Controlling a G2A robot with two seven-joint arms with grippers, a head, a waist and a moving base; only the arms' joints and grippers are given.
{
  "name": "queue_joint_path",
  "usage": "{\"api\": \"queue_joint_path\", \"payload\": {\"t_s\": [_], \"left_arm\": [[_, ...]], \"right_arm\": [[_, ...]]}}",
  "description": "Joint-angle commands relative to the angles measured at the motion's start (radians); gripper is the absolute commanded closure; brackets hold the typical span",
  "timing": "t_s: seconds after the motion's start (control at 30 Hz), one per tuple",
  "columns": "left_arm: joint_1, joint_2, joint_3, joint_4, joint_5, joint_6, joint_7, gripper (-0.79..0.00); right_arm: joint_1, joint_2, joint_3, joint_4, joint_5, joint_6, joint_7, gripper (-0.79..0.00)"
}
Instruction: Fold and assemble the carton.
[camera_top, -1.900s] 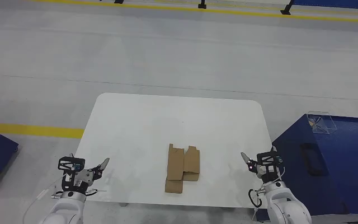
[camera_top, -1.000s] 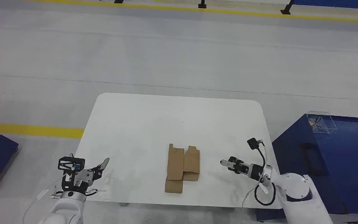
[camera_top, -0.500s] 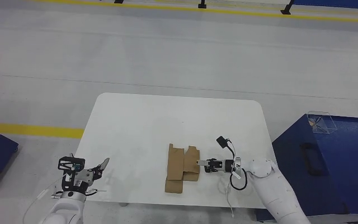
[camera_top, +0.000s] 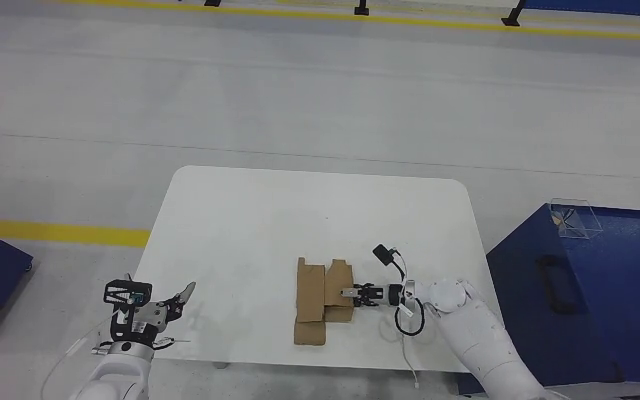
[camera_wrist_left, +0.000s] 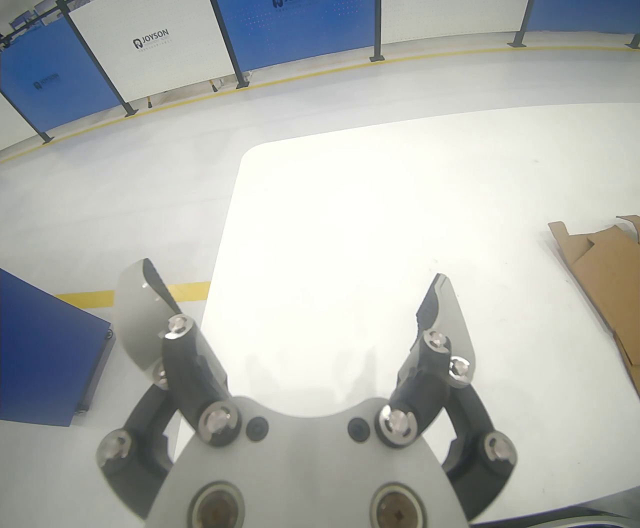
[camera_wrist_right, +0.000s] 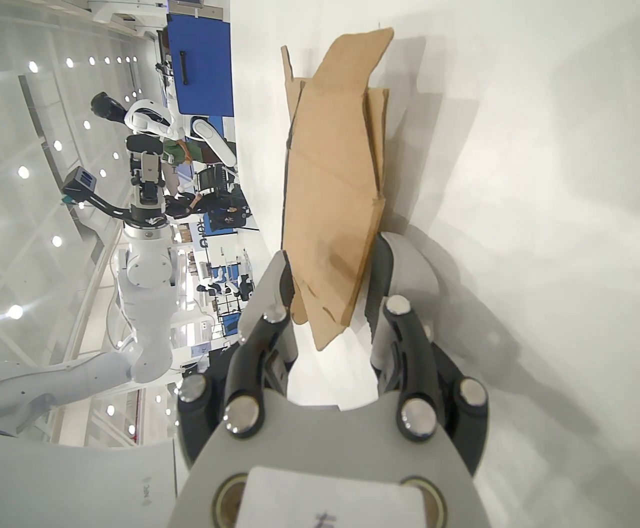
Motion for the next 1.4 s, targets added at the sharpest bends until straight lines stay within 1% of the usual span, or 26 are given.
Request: {"api": "queue_joint_path", "payload": {"t_s": [0.0,0.03,0.1,0.13,0.17,0.2,0.23,0.47,0.63,0.67,0.73,0.8,0.87,0.97,1.03,1.13,1.27,1.37], "left_arm": [[0.0,0.0,0.0,0.0,0.0,0.0,0.0,-0.785],[0.0,0.0,0.0,0.0,0.0,0.0,0.0,-0.785],[0.0,0.0,0.0,0.0,0.0,0.0,0.0,-0.785],[0.0,0.0,0.0,0.0,0.0,0.0,0.0,-0.785],[0.0,0.0,0.0,0.0,0.0,0.0,0.0,-0.785],[0.0,0.0,0.0,0.0,0.0,0.0,0.0,-0.785],[0.0,0.0,0.0,0.0,0.0,0.0,0.0,-0.785],[0.0,0.0,0.0,0.0,0.0,0.0,0.0,-0.785],[0.0,0.0,0.0,0.0,0.0,0.0,0.0,-0.785],[0.0,0.0,0.0,0.0,0.0,0.0,0.0,-0.785],[0.0,0.0,0.0,0.0,0.0,0.0,0.0,-0.785],[0.0,0.0,0.0,0.0,0.0,0.0,0.0,-0.785],[0.0,0.0,0.0,0.0,0.0,0.0,0.0,-0.785],[0.0,0.0,0.0,0.0,0.0,0.0,0.0,-0.785],[0.0,0.0,0.0,0.0,0.0,0.0,0.0,-0.785],[0.0,0.0,0.0,0.0,0.0,0.0,0.0,-0.785],[0.0,0.0,0.0,0.0,0.0,0.0,0.0,-0.785],[0.0,0.0,0.0,0.0,0.0,0.0,0.0,-0.785]], "right_arm": [[0.013,-0.009,-0.017,0.026,0.003,-0.003,-0.01,-0.505],[0.02,-0.013,-0.024,0.039,0.007,-0.006,-0.012,-0.489],[0.03,-0.021,-0.035,0.06,0.021,-0.025,-0.012,-0.517],[0.034,-0.024,-0.039,0.071,0.032,-0.038,-0.009,-0.468],[0.039,-0.027,-0.042,0.083,0.04,-0.047,-0.009,-0.283],[0.044,-0.03,-0.046,0.094,0.047,-0.055,-0.011,-0.046],[0.047,-0.034,-0.049,0.102,0.056,-0.063,-0.008,0.0],[0.072,-0.049,-0.05,0.159,0.154,-0.125,0.039,0.0],[0.092,-0.048,-0.024,0.165,0.265,-0.159,0.142,0.0],[0.097,-0.045,-0.014,0.136,0.299,-0.151,0.157,0.0],[0.095,-0.031,0.008,0.058,0.343,-0.136,0.172,0.0],[0.078,-0.009,0.045,-0.059,0.399,-0.109,0.2,0.0],[0.042,0.021,0.104,-0.21,0.446,-0.076,0.232,0.0],[-0.033,0.063,0.208,-0.459,0.477,-0.027,0.281,0.0],[-0.079,0.082,0.269,-0.605,0.498,0.011,0.307,0.0],[-0.129,0.099,0.334,-0.803,0.491,0.091,0.283,0.0],[-0.161,0.115,0.409,-0.993,0.485,0.18,0.265,0.0],[-0.174,0.128,0.473,-1.077,0.493,0.206,0.308,0.0]]}}
